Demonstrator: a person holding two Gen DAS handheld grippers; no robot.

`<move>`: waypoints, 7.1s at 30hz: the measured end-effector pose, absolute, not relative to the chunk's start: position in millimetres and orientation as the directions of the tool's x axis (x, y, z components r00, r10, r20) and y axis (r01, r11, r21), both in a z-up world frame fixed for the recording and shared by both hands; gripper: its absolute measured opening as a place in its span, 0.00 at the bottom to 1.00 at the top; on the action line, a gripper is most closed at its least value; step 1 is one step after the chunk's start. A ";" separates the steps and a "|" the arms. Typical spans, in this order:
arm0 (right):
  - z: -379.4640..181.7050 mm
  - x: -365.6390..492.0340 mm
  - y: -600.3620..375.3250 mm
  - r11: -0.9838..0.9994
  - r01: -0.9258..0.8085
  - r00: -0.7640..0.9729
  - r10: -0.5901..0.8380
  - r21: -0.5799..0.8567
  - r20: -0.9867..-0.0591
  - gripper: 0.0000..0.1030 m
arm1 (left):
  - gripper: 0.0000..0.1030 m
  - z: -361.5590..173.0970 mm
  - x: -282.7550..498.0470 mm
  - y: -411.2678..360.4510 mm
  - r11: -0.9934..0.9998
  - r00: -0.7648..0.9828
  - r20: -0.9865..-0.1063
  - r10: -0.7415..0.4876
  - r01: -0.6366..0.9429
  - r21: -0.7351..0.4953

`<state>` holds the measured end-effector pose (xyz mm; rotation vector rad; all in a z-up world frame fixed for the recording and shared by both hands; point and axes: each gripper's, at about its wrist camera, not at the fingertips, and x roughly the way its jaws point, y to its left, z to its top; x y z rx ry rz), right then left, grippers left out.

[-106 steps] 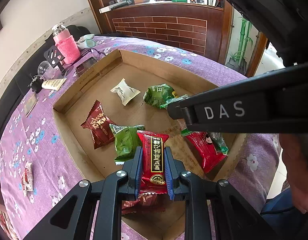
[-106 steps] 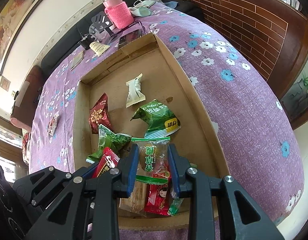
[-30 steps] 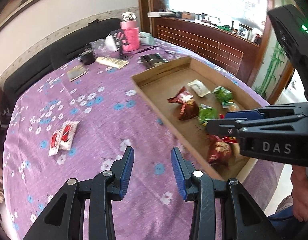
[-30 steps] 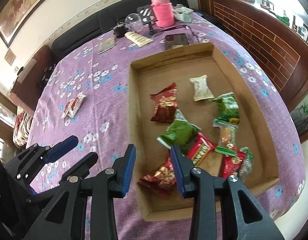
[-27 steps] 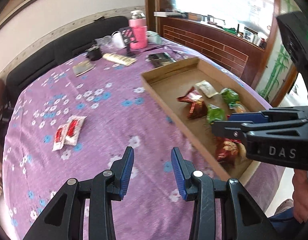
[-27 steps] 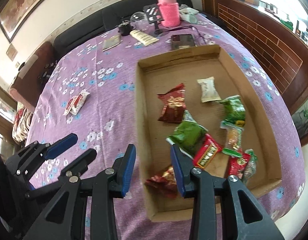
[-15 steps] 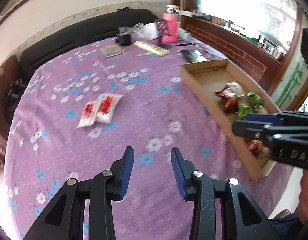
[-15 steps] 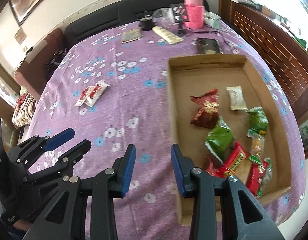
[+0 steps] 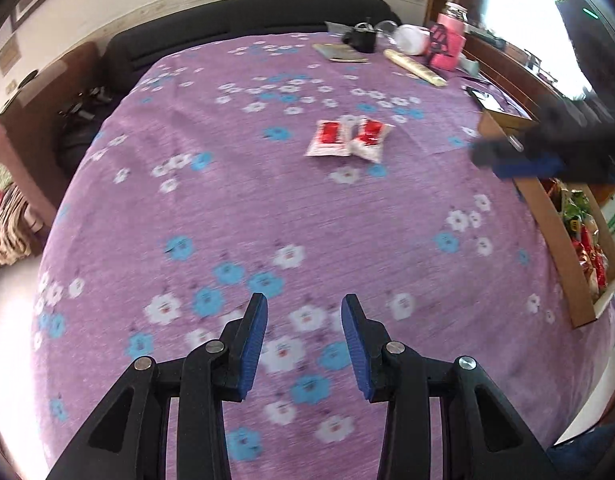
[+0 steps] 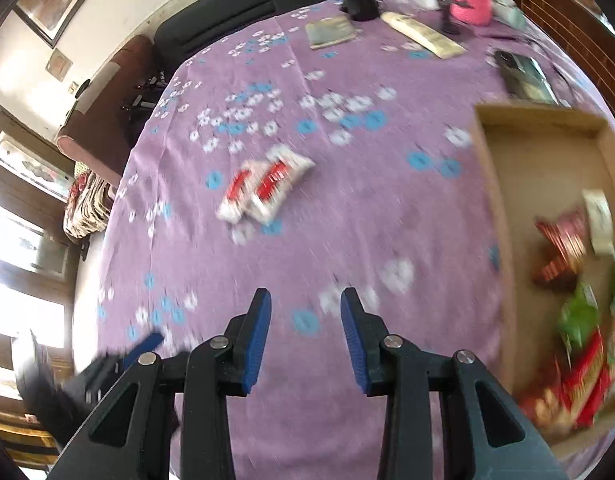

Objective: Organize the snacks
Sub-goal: 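Grasp a white-red packet with the right gripper while the left gripper grasps the other, then carry both white-red packets over the cardboard tray, then lower both white-red packets into the tray and open both grippers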

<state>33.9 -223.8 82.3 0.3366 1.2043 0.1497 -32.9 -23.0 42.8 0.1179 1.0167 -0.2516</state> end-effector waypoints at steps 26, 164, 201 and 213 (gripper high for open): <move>25.1 161.7 -142.7 0.983 0.007 0.256 0.173 0.181 -0.951 0.19 | 0.39 36.5 -48.9 80.9 0.997 0.504 -0.861 -0.073 0.060 -0.049; 58.4 -74.3 -475.5 0.859 0.367 0.446 0.175 0.358 -0.878 0.18 | 0.31 66.3 -84.0 -350.7 0.598 0.368 -0.849 -0.379 0.797 0.078; 65.7 -75.8 -475.1 0.865 0.367 0.467 0.145 0.341 -0.872 0.35 | 0.33 67.9 -86.0 -354.2 0.581 0.380 -0.842 -0.382 0.808 0.101; 78.4 -87.0 -477.8 0.868 0.384 0.514 0.082 0.315 -0.854 0.66 | 0.49 75.3 -90.9 -356.3 0.574 0.390 -0.830 -0.397 0.812 0.107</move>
